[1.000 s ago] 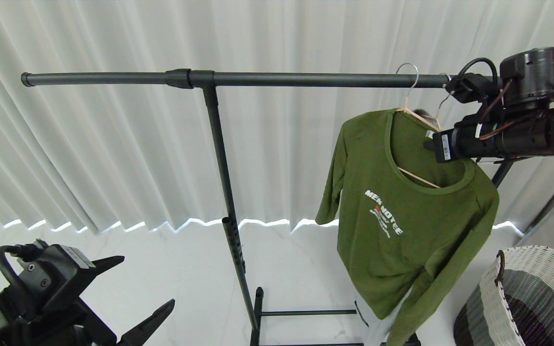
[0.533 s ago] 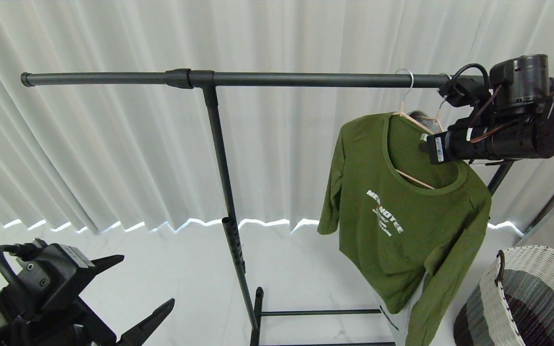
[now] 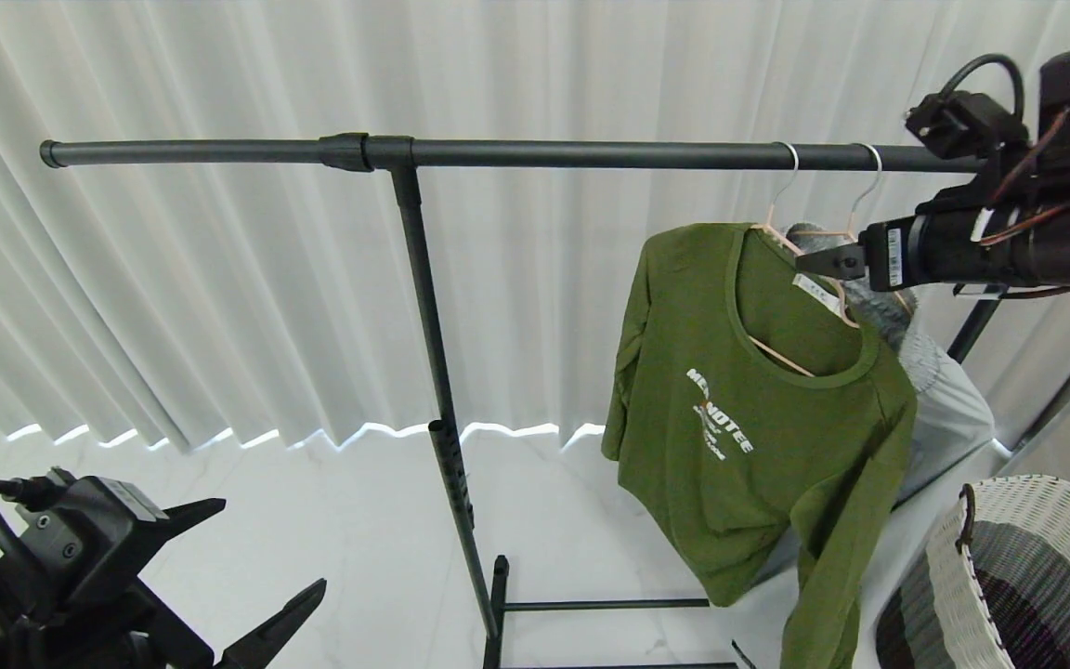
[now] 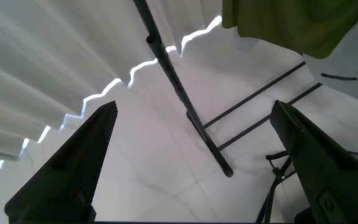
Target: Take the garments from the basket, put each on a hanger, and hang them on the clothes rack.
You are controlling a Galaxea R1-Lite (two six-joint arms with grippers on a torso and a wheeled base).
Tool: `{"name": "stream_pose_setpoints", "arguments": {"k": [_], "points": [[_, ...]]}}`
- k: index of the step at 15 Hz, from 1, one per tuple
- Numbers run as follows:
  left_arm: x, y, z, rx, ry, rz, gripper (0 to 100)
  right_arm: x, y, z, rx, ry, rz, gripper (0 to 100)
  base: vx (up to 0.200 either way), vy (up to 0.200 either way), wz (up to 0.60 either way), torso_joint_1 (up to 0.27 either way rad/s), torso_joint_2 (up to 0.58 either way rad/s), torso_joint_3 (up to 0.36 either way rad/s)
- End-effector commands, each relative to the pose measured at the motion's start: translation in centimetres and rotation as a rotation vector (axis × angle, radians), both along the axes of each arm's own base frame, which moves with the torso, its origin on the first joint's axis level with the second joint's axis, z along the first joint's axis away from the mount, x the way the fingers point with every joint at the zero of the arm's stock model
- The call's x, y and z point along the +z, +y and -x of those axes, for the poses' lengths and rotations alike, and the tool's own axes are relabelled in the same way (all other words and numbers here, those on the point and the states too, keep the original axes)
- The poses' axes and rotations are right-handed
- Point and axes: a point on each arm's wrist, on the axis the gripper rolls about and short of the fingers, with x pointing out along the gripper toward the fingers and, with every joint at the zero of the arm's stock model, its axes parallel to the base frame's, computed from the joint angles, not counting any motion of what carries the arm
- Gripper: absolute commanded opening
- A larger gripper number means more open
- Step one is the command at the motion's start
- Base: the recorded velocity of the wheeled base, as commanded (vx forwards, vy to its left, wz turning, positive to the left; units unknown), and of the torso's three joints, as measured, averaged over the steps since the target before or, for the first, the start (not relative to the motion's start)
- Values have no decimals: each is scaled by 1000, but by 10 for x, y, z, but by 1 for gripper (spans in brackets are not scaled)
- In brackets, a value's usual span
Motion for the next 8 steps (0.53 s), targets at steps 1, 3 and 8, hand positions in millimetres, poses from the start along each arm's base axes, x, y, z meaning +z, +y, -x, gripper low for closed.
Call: {"name": "stream_pose_setpoints", "arguments": {"k": [1,3,8], "points": [[1,7,2,51,-16,5,100,17,-20,72,20,-71,-22,100,0,0,0,0,0,0],[0,15,9,110,-38,12,100,8,-44,120,-9,-91,-27,100,0,0,0,0,0,0],[-7,44,48,524,-161,-27,100,-42,-96,225,-269,-168,-13,100,0,0,0,0,0,0]]}}
